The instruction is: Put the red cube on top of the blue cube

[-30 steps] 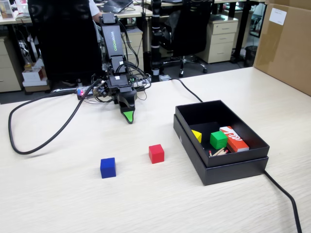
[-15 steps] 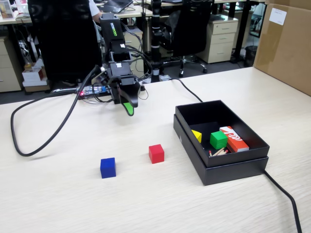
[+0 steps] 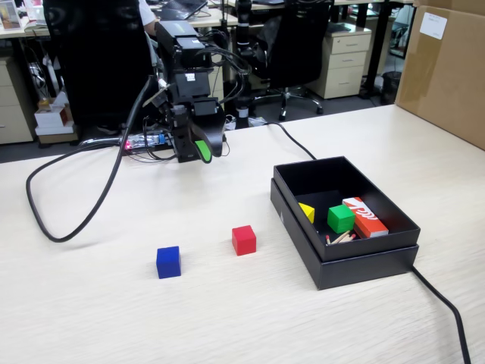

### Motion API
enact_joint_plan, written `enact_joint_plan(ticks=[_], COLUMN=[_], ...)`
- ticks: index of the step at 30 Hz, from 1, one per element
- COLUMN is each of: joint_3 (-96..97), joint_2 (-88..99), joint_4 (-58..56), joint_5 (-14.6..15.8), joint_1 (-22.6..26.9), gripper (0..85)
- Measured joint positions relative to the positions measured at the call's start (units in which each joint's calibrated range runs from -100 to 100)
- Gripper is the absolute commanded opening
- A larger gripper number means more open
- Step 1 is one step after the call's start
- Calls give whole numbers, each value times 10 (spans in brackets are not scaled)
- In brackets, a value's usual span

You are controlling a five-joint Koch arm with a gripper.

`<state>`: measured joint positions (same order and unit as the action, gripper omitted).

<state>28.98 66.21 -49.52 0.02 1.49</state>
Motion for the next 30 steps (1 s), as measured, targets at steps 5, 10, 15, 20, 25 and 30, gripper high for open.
enact_joint_plan(ticks=[5, 10, 15, 20, 25, 30], joint_3=[-102, -187, -275, -329, -376, -376], joint_2=[-122, -249, -416, -515, -605, -641], joint_4=[-2, -2, -2, -2, -2, -2], joint_5=[9, 18, 27, 27, 27, 27], joint_1=[5, 8, 15, 13, 9, 6], gripper=[464, 457, 457, 457, 459, 460])
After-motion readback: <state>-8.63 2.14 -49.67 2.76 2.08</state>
